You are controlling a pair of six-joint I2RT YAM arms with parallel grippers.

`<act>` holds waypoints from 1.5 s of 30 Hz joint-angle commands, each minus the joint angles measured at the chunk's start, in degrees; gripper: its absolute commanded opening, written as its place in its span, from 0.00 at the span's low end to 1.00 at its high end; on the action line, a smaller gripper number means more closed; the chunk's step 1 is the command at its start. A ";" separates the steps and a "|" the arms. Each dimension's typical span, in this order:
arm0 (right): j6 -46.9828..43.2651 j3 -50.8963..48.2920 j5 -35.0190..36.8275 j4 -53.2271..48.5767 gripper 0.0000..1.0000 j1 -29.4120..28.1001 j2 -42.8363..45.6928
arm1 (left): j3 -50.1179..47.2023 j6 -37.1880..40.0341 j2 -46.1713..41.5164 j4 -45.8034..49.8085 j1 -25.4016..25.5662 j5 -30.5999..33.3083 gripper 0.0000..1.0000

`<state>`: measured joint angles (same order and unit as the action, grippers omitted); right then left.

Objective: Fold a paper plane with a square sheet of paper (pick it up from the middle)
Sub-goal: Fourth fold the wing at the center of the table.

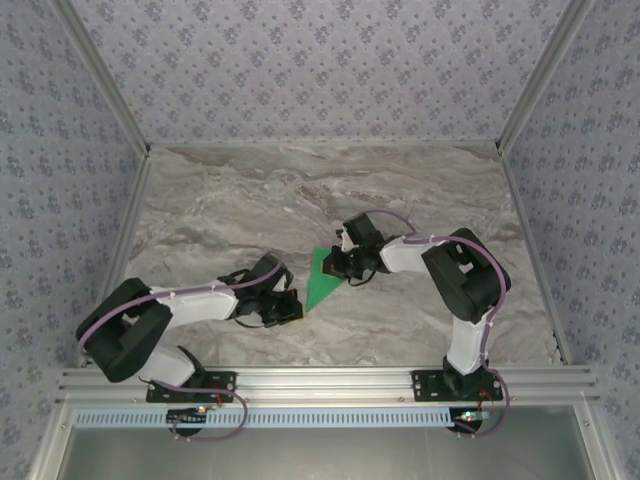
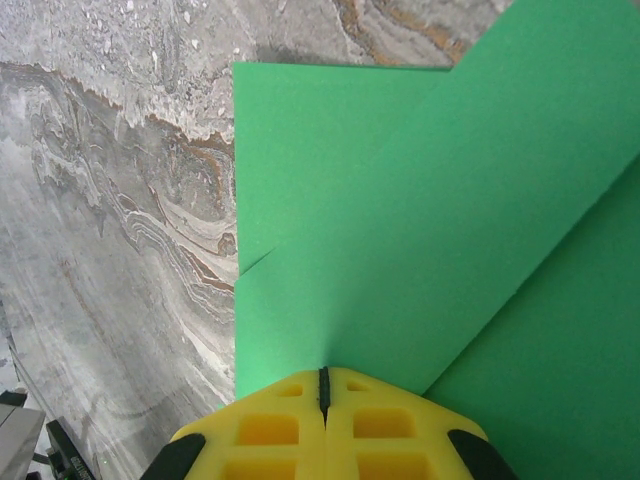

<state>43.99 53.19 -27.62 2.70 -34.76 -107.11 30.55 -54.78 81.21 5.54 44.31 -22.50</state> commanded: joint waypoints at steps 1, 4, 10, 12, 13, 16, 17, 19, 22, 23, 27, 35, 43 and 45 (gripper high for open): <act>-0.58 -2.55 8.63 -11.19 0.00 -0.39 -5.14 | 3.64 3.55 -4.71 5.71 -0.93 1.08 0.00; -0.58 -2.34 8.65 -11.33 0.00 -0.37 -5.05 | 5.53 3.72 -6.98 3.25 -1.37 4.02 0.00; -0.55 -1.77 8.72 -11.66 0.00 -0.56 -5.39 | 9.84 3.17 -0.10 -4.60 -1.41 4.17 0.00; -0.57 -1.60 8.60 -11.74 0.00 -0.65 -5.45 | 10.81 2.99 3.32 -6.53 -1.35 3.87 0.00; -0.57 -1.52 8.53 -11.69 0.00 -0.59 -5.40 | 11.12 2.85 4.72 -6.97 -1.42 3.87 0.00; -0.74 -1.19 8.02 -11.64 0.00 -0.62 -5.30 | 11.18 2.37 8.36 -7.63 -1.39 3.43 0.00; -0.85 -1.17 7.78 -11.53 0.00 -0.74 -5.25 | 10.75 2.18 9.10 -7.89 -1.31 3.18 0.00; -1.16 -0.96 7.36 -11.36 0.00 -0.74 -4.97 | 9.93 1.90 10.16 -7.87 -1.26 2.92 0.00; -1.80 -0.57 6.41 -10.72 0.00 -0.65 -4.25 | 8.92 1.64 11.56 -7.71 -0.74 2.09 0.00; -2.25 -0.29 6.06 -10.47 0.00 -0.56 -3.75 | 8.70 1.69 11.98 -7.18 -0.54 2.26 0.00; -5.40 0.54 4.03 -8.83 0.00 -0.30 -0.14 | 7.88 2.03 12.91 -3.80 -0.29 4.27 0.00; -6.34 -1.11 -0.56 -2.31 0.00 -2.41 1.75 | 6.97 2.51 13.47 -2.38 -0.17 5.62 0.00; -5.92 -2.80 -1.76 0.58 0.00 -2.70 0.63 | 7.60 2.89 14.63 -1.87 -0.12 5.31 0.00; -7.34 -1.97 -0.49 -1.80 0.00 -1.25 0.52 | 7.34 2.92 14.59 -1.59 -0.19 5.32 0.00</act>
<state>38.65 50.89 -28.12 4.73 -36.82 -105.03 39.57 -52.75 93.12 -1.34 43.53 -19.31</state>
